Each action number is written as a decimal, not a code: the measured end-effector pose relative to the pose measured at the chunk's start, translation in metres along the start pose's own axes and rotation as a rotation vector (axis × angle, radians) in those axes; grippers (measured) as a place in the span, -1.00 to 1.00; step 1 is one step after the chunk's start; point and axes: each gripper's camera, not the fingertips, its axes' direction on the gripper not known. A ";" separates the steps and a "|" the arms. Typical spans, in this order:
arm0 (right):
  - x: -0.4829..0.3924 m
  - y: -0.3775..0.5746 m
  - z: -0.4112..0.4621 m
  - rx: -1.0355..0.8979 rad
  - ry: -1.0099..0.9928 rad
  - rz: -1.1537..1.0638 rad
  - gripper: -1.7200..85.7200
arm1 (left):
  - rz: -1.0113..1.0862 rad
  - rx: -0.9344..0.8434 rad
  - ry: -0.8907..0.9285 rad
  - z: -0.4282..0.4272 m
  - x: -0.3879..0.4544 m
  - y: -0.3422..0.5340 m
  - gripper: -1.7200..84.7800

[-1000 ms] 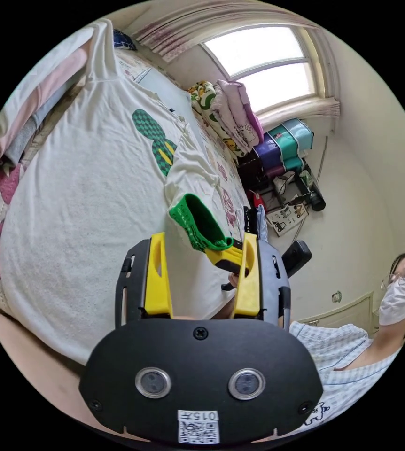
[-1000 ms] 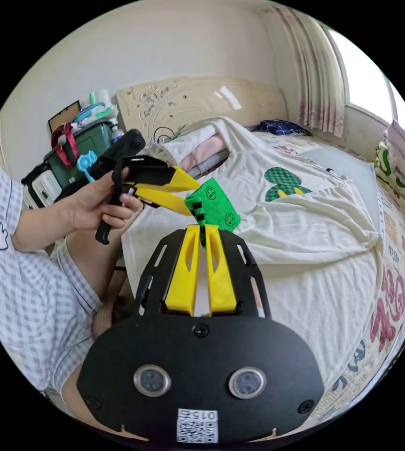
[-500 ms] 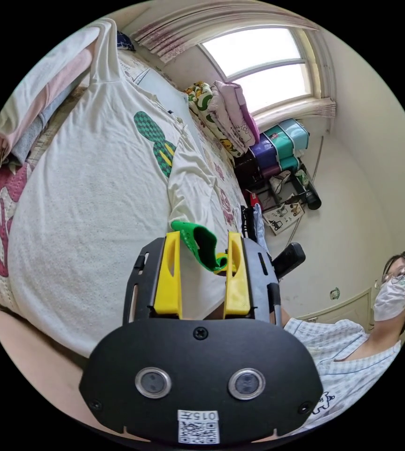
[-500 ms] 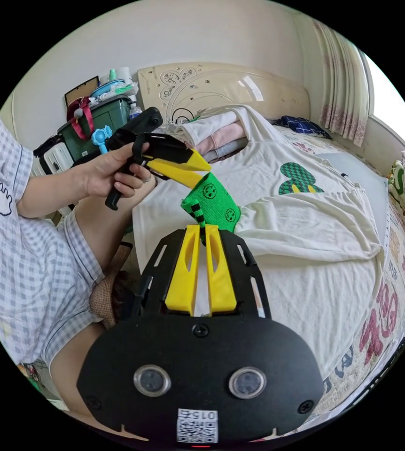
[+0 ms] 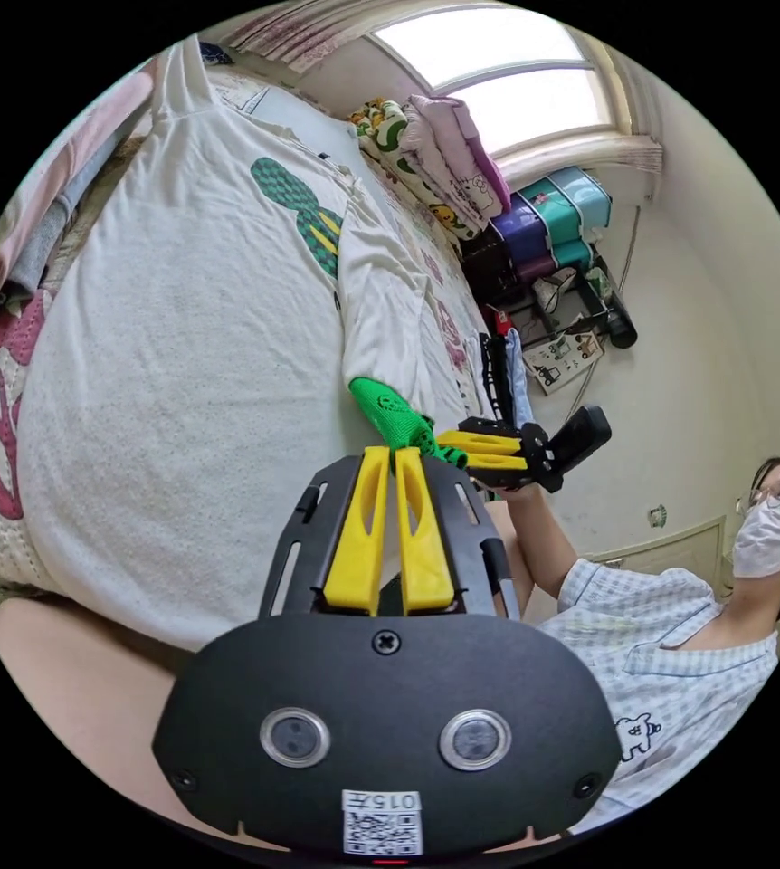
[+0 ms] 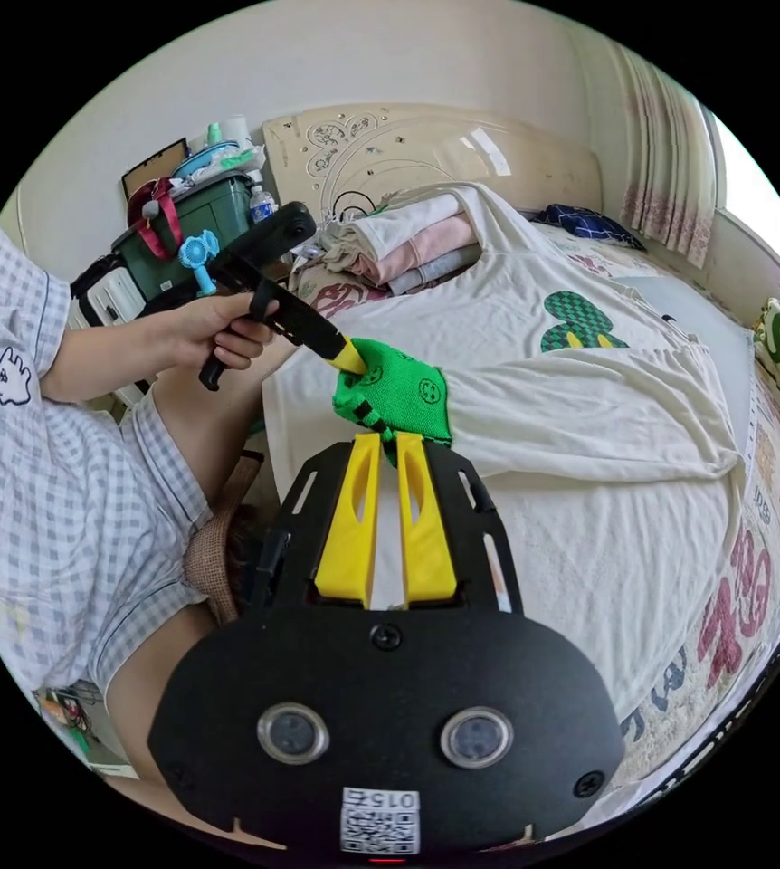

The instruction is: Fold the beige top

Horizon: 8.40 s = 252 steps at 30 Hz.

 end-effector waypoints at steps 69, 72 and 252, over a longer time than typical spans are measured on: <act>0.660 -0.098 -0.329 0.460 0.156 1.295 -0.83 | 0.237 -0.065 -0.392 0.245 0.031 -0.516 -0.78; 0.614 -0.086 -0.357 0.485 0.075 1.219 -0.83 | 0.334 -0.074 -0.424 0.192 0.042 -0.474 -0.77; 0.270 0.088 0.044 -0.220 0.113 0.515 -0.97 | 0.330 -0.212 -0.560 0.127 0.151 -0.160 -0.97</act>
